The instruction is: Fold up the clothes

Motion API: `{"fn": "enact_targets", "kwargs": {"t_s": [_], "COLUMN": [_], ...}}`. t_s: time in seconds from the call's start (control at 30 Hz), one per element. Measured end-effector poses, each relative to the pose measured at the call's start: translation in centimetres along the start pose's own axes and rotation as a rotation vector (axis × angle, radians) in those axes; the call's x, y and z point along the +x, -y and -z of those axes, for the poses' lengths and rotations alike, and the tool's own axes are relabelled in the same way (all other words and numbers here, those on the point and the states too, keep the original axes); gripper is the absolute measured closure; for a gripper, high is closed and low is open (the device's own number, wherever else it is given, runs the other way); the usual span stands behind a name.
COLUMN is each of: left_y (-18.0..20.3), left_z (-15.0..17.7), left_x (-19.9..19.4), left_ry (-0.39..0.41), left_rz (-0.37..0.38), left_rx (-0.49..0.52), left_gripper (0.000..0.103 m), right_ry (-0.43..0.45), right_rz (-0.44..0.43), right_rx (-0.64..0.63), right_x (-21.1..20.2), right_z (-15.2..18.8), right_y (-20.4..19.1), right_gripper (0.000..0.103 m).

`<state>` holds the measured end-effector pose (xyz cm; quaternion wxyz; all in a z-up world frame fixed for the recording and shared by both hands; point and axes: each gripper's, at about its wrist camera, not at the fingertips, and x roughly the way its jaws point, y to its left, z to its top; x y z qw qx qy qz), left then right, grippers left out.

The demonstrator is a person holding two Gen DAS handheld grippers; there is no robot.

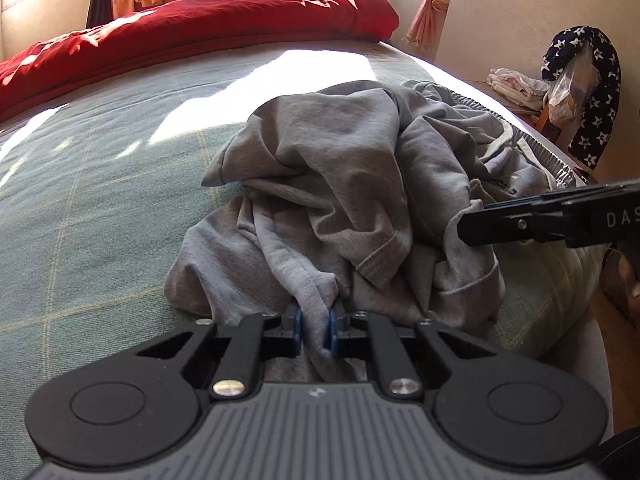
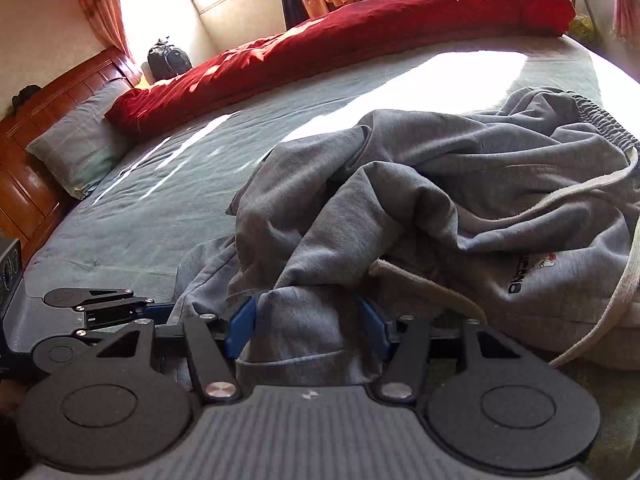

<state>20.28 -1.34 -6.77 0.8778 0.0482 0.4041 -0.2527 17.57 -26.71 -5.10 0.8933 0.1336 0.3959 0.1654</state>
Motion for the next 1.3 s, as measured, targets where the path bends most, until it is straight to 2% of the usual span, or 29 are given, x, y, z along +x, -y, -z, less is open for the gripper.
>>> {"fn": "enact_targets", "kwargs": {"t_s": [0.03, 0.27, 0.4, 0.57, 0.8, 1.03, 1.3], "left_y": [-0.3, -2.6, -5.6, -9.2, -13.0, -17.4, -21.3], "left_z": [-0.1, -1.7, -3.7, -6.2, -8.2, -10.1, -13.2], "left_x": [-0.3, -3.4, -4.7, -4.8, -4.2, -3.7, -1.8], "left_ry": [0.011, 0.086, 0.111, 0.113, 0.115, 0.111, 0.101], "left_rz": [-0.003, -0.180, -0.312, -0.407, -0.492, -0.539, -0.595], "left_rx": [-0.007, 0.011, -0.009, -0.058, -0.108, -0.194, -0.245], "left_gripper": [0.096, 0.097, 0.097, 0.097, 0.097, 0.097, 0.097], "right_ry": [0.002, 0.001, 0.002, 0.005, 0.006, 0.011, 0.022], "right_rz": [0.002, -0.012, -0.017, -0.017, -0.010, -0.015, -0.024], "right_rx": [-0.001, 0.018, 0.020, 0.022, 0.018, 0.018, 0.023], "right_x": [-0.1, 0.0, 0.1, 0.1, -0.1, 0.0, 0.2], "right_z": [0.0, 0.2, 0.2, 0.2, 0.0, -0.4, -0.9], "right_y": [0.0, 0.6, 0.6, 0.7, 0.9, 1.2, 1.6], "right_gripper": [0.040, 0.039, 0.039, 0.039, 0.038, 0.038, 0.037]}}
